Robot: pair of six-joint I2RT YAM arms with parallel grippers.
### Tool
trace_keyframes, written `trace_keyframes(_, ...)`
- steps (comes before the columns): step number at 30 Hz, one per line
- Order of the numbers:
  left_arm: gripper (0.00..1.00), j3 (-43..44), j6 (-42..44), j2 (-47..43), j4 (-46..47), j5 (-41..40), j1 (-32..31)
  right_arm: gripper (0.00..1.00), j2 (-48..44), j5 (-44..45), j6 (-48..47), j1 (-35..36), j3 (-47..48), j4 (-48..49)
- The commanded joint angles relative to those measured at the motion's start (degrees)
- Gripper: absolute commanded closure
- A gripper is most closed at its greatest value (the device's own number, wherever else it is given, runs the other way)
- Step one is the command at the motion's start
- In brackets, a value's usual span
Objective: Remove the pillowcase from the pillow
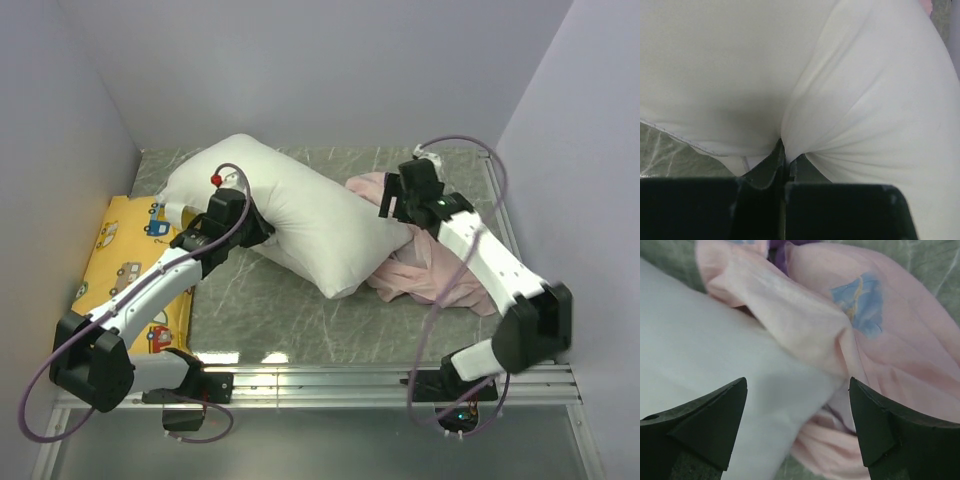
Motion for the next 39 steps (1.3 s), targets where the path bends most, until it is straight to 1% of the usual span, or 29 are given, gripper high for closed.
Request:
trace_keyframes(1,1.00,1.28,0.60,-4.61,-0.22,0.39,-0.24,0.13,10.22,1.87,0.81,-0.88,3.44,2.83)
trace_keyframes(3,1.00,2.25,1.21,-6.19,-1.97,0.22,-0.24,0.14,14.79,1.88,1.69,-2.11,3.90,3.26)
trace_keyframes(4,1.00,3.56,1.56,-6.81,-2.59,0.22,-0.33,0.20,15.60,0.92,3.00,-3.34,3.81,3.52)
trace_keyframes(5,1.00,4.44,2.26,-7.42,-3.29,0.05,-0.33,0.26,16.04,-0.22,3.53,-6.13,3.03,4.57)
trace_keyframes(6,1.00,5.49,2.53,-8.65,-4.26,-0.22,-0.15,0.36,15.87,-1.45,4.15,-7.81,2.06,5.63)
trace_keyframes(7,1.00,7.50,2.71,-9.27,-5.22,-1.09,-0.24,0.44,15.61,-5.29,4.85,-9.40,0.14,7.64)
trace_keyframes(8,1.00,8.74,3.23,-9.80,-5.84,-1.36,-0.15,0.56,15.35,-6.72,5.21,-12.46,-0.58,8.44)
trace_keyframes(9,1.00,10.06,3.41,-10.50,-6.20,-1.62,-0.15,0.80,15.08,-7.69,5.30,-13.45,-0.93,8.80)
trace_keyframes(10,1.00,13.12,3.58,-10.59,-7.07,-1.71,0.02,0.89,14.99,-7.97,5.30,-14.24,-1.11,8.63)
trace_keyframes(12,1.00,16.73,4.02,-9.81,-7.95,-1.54,0.20,1.00,14.73,-8.23,5.12,-15.74,-1.02,8.45)
trace_keyframes(13,1.00,20.32,4.03,-9.28,-8.39,-1.45,0.20,1.00,14.55,-8.14,5.21,-16.18,-1.02,8.36)
trace_keyframes(15,1.00,23.51,3.94,-7.71,-8.22,-1.19,0.20,1.00,14.03,-7.62,5.73,-18.01,-1.29,8.53)
trace_keyframes(16,1.00,26.74,3.85,-6.91,-8.31,-0.58,0.29,1.00,13.85,-8.05,6.26,-18.72,-1.55,8.71)
trace_keyframes(19,1.00,31.24,3.50,-3.22,-7.96,3.37,0.20,1.00,12.36,-8.32,8.10,-22.67,-2.16,9.32)
trace_keyframes(22,1.00,33.09,4.98,0.29,-6.56,8.90,0.11,1.00,9.29,-10.50,9.42,-26.36,-3.74,11.16)
trace_keyframes(24,0.99,32.66,5.08,2.85,-3.49,13.73,0.03,1.00,8.05,-12.53,8.55,-26.55,-4.10,11.88)
trace_keyframes(26,1.00,32.22,4.90,4.95,-1.90,16.03,-0.41,1.00,8.31,-14.20,8.37,-26.55,-3.48,10.56)
trace_keyframes(28,1.00,34.67,5.95,9.60,-2.24,17.26,-1.46,0.90,8.14,-15.17,8.37,-26.55,-4.80,11.34)
trace_keyframes(29,0.99,35.99,6.66,11.45,-3.20,17.44,-1.82,0.82,7.96,-15.87,8.37,-26.55,-5.32,11.61)
trace_keyframes(30,0.99,37.57,7.10,15.47,-4.17,17.01,-2.08,0.62,7.26,-15.88,8.29,-26.64,-5.76,11.70)
trace_keyframes(31,1.00,39.93,7.54,17.42,-5.31,16.14,-2.69,0.52,6.56,-17.62,8.46,-26.47,-7.07,12.48)
trace_keyframes(33,0.99,41.18,7.37,22.25,-5.76,15.61,-3.05,0.34,3.41,-18.60,8.90,-26.55,-8.40,13.28)
trace_keyframes(35,0.99,41.28,7.10,24.81,-6.37,14.90,-4.02,0.27,0.50,-18.87,8.99,-26.55,-9.46,13.11)
trace_keyframes(36,1.00,40.32,6.84,24.83,-5.50,14.46,-4.45,0.23,-2.64,-18.61,8.73,-26.47,-9.55,12.76)
trace_keyframes(39,1.00,32.16,5.00,22.29,-0.76,12.62,-6.21,0.20,-8.45,-19.04,7.94,-26.46,-8.15,10.83)
